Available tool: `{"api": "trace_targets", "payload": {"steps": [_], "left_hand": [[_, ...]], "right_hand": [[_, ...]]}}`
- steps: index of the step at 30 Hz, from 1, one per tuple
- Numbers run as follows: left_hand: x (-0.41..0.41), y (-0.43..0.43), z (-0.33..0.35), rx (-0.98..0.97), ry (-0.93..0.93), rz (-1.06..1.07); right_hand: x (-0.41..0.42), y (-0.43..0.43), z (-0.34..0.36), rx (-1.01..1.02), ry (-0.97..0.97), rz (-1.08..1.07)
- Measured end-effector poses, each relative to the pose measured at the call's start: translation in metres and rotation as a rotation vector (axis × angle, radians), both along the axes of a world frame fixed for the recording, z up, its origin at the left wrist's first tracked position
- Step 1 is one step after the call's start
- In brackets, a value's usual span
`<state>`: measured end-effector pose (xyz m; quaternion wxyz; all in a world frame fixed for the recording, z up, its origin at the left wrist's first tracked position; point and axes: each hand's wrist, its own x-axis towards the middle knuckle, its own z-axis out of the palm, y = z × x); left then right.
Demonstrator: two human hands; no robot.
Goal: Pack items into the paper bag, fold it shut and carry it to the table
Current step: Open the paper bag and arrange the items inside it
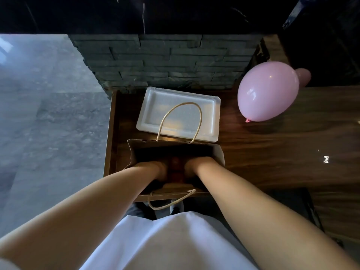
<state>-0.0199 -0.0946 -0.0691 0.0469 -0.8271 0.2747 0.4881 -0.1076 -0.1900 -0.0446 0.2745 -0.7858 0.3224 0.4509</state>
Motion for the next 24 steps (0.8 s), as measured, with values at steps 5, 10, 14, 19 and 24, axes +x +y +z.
{"api": "trace_targets", "payload": {"steps": [5,10,14,19,24], "left_hand": [[0.012,-0.002,0.006,-0.028,0.393,0.542],[0.021,-0.009,0.005,-0.051,0.643,0.980],[0.025,-0.015,-0.002,-0.055,0.603,1.020],[0.017,-0.016,-0.003,-0.164,0.502,1.054],[0.012,-0.010,0.000,-0.220,0.518,1.136]], "right_hand": [[0.006,0.003,0.004,0.143,-0.092,-0.239],[0.017,-0.003,-0.004,0.323,-0.305,-0.864],[0.016,-0.008,-0.010,0.274,-0.285,-1.154],[0.016,-0.008,-0.006,0.297,-0.302,-1.313],[0.004,0.002,-0.008,0.309,-0.334,-1.461]]}}
